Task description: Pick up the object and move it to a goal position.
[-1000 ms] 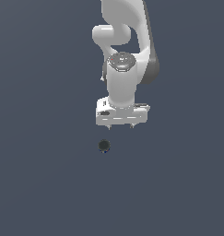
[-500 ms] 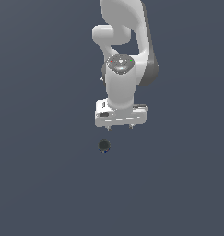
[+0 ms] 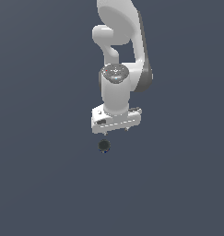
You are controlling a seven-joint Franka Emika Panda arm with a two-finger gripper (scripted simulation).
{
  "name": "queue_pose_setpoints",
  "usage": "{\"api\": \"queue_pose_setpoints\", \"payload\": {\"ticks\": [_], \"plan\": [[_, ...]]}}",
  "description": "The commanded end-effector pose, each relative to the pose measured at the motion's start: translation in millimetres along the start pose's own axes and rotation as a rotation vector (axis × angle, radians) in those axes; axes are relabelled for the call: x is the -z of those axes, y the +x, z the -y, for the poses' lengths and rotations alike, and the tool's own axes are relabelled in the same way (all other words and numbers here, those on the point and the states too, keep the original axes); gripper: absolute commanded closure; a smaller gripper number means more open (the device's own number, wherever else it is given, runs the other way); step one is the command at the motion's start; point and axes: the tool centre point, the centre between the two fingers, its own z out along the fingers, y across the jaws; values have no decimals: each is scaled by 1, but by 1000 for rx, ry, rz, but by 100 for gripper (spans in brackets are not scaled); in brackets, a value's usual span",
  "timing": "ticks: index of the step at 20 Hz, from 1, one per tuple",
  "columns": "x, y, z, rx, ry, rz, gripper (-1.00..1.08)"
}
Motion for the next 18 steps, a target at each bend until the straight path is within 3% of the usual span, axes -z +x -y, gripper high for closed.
{"api": "queue_pose_setpoints", "payload": {"ticks": [1, 18], "plan": [[-8, 0, -7, 55, -5, 2, -92], [-68, -4, -52, 454, -24, 21, -92]]}}
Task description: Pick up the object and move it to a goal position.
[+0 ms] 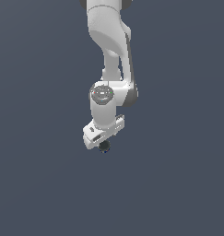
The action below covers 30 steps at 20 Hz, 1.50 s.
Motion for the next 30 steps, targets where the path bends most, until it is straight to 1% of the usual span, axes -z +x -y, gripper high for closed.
{"api": "queue_pose_setpoints", "payload": {"ticks": [1, 9, 17, 26, 30], "plan": [[-7, -2, -4, 47, -1, 1, -92], [-19, -7, -11, 129, -3, 4, -92], [-24, -8, -11, 135, -2, 4, -92], [-62, -9, -11, 139, -3, 4, -92], [-71, -9, -11, 140, -3, 4, -92]]}}
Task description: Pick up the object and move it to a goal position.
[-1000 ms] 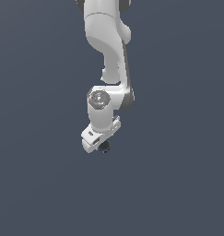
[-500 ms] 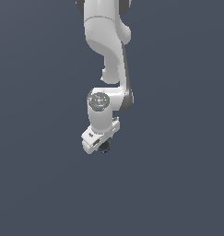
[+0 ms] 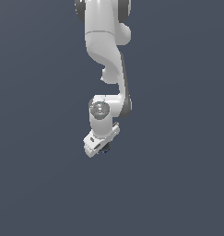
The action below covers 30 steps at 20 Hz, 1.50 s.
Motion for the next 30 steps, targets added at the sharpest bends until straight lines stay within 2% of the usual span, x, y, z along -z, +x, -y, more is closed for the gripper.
{"api": "queue_pose_setpoints", "payload": {"ticks": [1, 2, 3, 19, 25, 30], "plan": [[-3, 1, -1, 0, -1, -1, -92], [-3, 1, -1, 0, -1, -1, -92], [-3, 1, -1, 0, -1, -1, 108], [2, -1, 4, -1, -2, -1, 108], [18, -3, 21, -1, -2, -1, 108], [40, -7, 44, -1, -2, 0, 108]]}}
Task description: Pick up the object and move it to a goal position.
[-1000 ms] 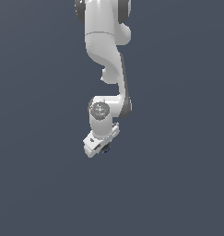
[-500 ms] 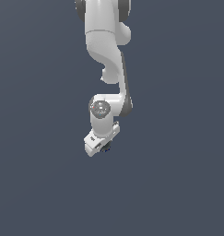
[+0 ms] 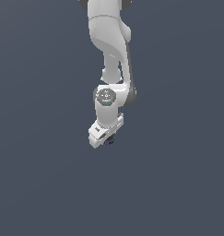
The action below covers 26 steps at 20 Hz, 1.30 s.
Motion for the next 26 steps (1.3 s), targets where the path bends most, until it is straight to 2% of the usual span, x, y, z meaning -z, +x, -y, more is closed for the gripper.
{"api": "queue_pose_setpoints", "payload": {"ticks": [1, 16, 26], "plan": [[13, -2, 13, 0, -1, -1, 108], [108, -16, 113, 1, -3, 0, 108], [148, -20, 153, 1, -2, 0, 108]]}}
